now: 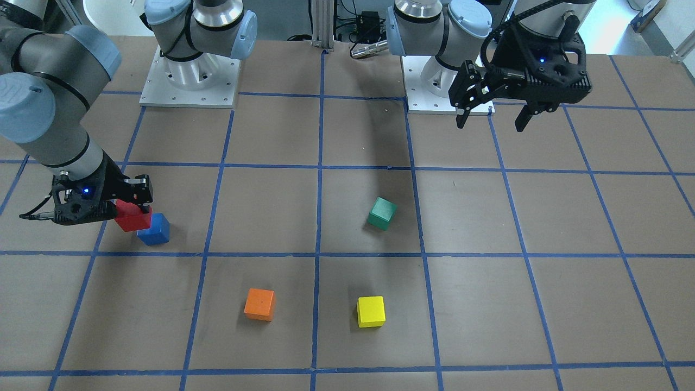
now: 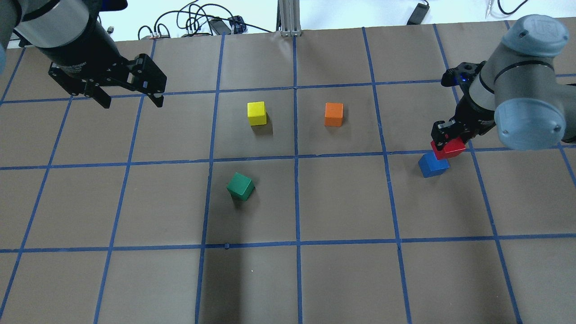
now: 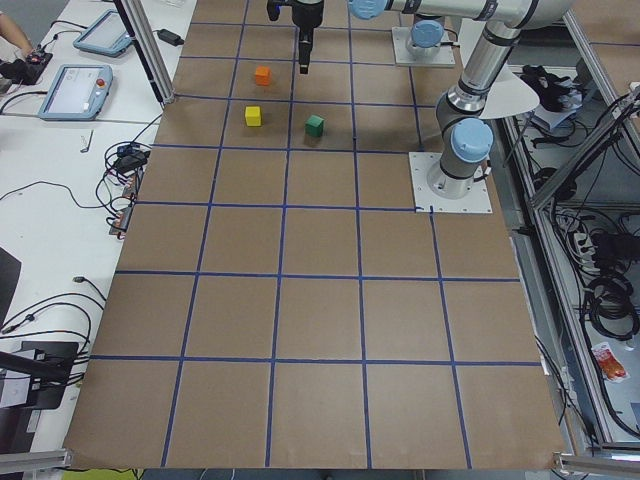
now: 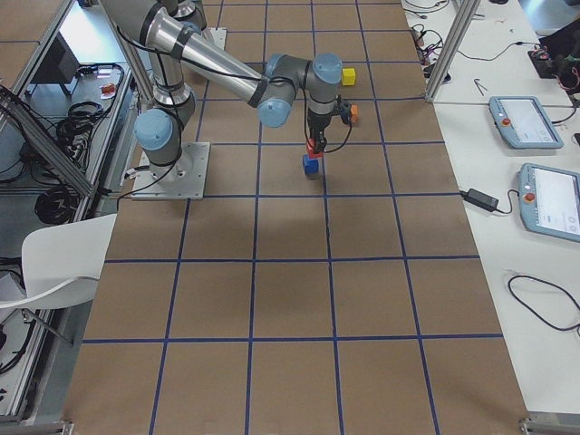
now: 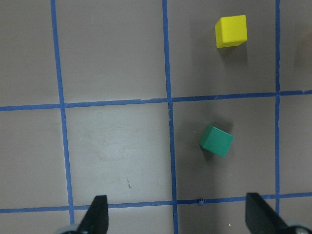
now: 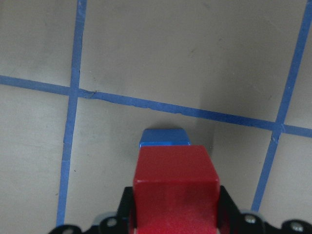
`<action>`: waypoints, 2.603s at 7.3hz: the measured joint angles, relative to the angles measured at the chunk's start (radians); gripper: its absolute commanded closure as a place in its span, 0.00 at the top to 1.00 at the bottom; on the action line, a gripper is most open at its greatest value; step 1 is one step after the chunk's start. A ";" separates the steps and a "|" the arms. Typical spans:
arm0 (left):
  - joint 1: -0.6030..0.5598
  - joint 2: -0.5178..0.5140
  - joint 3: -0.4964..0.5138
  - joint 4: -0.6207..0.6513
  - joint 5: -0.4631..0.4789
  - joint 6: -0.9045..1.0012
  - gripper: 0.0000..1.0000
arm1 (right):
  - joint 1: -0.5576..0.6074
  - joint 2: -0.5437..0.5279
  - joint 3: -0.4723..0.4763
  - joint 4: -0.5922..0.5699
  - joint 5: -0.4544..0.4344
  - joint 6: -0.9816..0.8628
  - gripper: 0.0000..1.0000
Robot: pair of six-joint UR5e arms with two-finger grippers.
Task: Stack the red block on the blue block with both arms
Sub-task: 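Lower the held red cube onto the top of the blue cube, then open the right gripper to release the red cube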
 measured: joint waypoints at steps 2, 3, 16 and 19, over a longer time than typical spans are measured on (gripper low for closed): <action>0.000 0.000 -0.002 0.001 0.000 0.001 1.00 | 0.000 0.004 0.021 -0.029 0.007 0.003 0.00; 0.000 -0.001 -0.002 0.001 -0.001 0.001 1.00 | 0.000 0.005 0.024 -0.033 0.009 0.004 0.00; 0.002 -0.003 -0.008 0.012 0.000 0.002 1.00 | 0.000 0.029 0.059 -0.083 -0.003 -0.009 0.56; 0.002 -0.002 -0.008 0.012 0.003 0.003 1.00 | 0.000 0.029 0.062 -0.083 -0.003 -0.005 0.77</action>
